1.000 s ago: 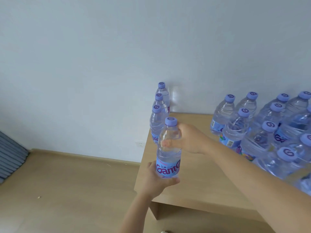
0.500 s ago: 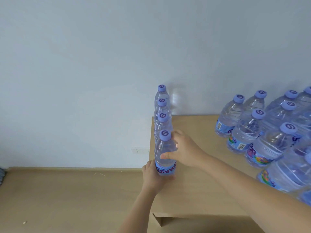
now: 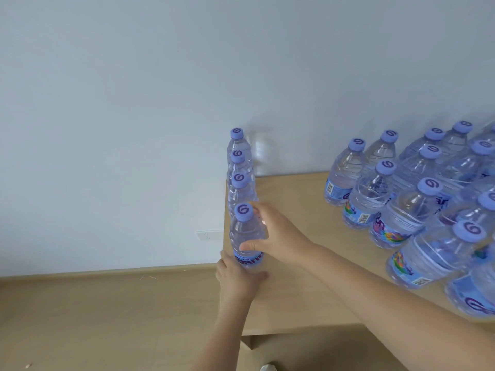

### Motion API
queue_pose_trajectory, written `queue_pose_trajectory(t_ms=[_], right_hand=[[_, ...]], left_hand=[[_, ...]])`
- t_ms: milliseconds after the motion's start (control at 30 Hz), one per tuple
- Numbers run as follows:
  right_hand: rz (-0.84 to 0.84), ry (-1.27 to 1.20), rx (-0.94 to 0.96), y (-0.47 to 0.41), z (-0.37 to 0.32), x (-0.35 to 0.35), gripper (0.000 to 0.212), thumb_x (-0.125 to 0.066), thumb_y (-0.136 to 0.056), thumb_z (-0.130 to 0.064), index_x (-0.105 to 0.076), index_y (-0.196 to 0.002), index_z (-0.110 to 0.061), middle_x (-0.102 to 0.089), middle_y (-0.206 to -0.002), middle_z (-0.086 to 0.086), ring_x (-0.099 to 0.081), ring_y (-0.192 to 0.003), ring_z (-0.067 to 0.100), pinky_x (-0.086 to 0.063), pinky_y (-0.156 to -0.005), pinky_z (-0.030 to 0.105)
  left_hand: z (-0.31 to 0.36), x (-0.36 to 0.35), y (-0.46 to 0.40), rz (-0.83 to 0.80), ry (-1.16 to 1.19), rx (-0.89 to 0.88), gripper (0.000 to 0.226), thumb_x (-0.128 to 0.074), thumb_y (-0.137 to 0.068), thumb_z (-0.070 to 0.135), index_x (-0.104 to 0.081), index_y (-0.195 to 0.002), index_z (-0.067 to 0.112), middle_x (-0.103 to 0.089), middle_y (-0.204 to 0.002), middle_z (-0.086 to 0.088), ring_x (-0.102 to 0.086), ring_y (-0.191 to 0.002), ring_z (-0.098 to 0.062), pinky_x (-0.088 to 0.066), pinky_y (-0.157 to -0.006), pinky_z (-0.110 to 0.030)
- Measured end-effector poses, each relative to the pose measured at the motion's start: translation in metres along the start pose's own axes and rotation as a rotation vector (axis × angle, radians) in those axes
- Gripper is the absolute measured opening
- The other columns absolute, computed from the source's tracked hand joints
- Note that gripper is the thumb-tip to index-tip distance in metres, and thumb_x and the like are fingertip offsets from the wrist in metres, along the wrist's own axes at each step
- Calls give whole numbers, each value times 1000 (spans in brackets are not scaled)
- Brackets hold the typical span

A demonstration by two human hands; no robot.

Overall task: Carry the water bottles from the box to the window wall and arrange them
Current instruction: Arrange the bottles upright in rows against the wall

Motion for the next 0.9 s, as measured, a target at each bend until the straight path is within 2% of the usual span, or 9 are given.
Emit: queue_pose_trajectory(t_ms=[67, 133, 267, 367, 500, 600, 767, 833, 900], right_hand=[[35, -2, -22, 10, -2, 10, 76, -75, -76, -35, -35, -139, -21, -41, -134, -7, -40, -122, 5, -31, -100, 17], [145, -21, -12, 29, -4, 30, 64, -71, -81, -34, -43, -135, -17, -46, -126, -8, -44, -118, 5, -35, -99, 19], [463, -13, -43, 91, 11, 87, 33, -69, -84, -26, -61, -114, -13, -59, -107, -4, -54, -103, 8, -41, -90, 17], [772, 18, -58, 150, 31, 134, 17, -69, -83, -17, -64, -98, -11, -58, -92, -17, -55, -89, -5, -41, -81, 8], [1078, 123, -135, 213, 60, 175, 17, -69, -80, -16, -61, -93, -10, -52, -88, -14, -50, -82, 1, -41, -75, 9], [1093, 126, -242, 224, 86, 185, 36, -75, -78, -15, -55, -107, -7, -47, -99, -7, -49, -98, 14, -40, -86, 23], [949, -35, -392, 215, 118, 182, 64, -78, -73, -33, -46, -126, -14, -47, -118, -7, -44, -114, 10, -29, -90, 11], [863, -106, -428, 209, 125, 176, 72, -79, -71, -37, -42, -130, -17, -48, -126, -7, -43, -118, 9, -33, -97, 19], [828, -144, -437, 205, 128, 175, 72, -78, -73, -36, -41, -132, -17, -49, -129, -6, -44, -120, 11, -37, -100, 28]], left_hand=[[6, -11, 30, -79, 34, 56, 97, -81, -66, 35, -24, -137, 2, -33, -138, -13, -26, -133, -27, -23, -107, -31], [18, -30, 60, -188, 48, 17, 98, -77, -71, 37, -20, -142, 2, -30, -140, -10, -27, -134, -26, -24, -107, -31], [61, -74, 96, -407, 53, -192, 95, -73, -78, 33, -14, -148, 9, -27, -145, -4, -28, -136, -19, -27, -109, -28], [100, -106, 114, -476, -13, -386, 93, -73, -78, 34, -17, -148, 12, -32, -143, 0, -31, -134, -14, -25, -104, -20], [139, -151, 131, -553, -78, -508, 93, -75, -77, 32, -19, -148, 10, -32, -147, -1, -30, -136, -14, -28, -109, -26], [154, -171, 135, -564, -82, -505, 91, -76, -76, 28, -21, -147, 9, -30, -148, -1, -30, -137, -14, -29, -107, -25], [163, -179, 138, -553, -30, -569, 76, -78, -72, 19, -39, -136, 16, -40, -115, 13, -39, -125, -11, -30, -87, -14], [163, -179, 136, -540, -37, -574, 73, -78, -72, 19, -40, -134, 17, -38, -107, 18, -41, -122, -11, -28, -81, -12], [161, -180, 134, -552, -51, -551, 79, -78, -73, 22, -34, -139, 16, -41, -118, 14, -40, -125, -11, -30, -84, -13]])
Point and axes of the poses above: each hand's wrist, its own y-axis away from the middle knuckle, its own x-axis out of the back of the hand, z = x × y, the point moved 5 cm from there along -y, towards the middle knuckle
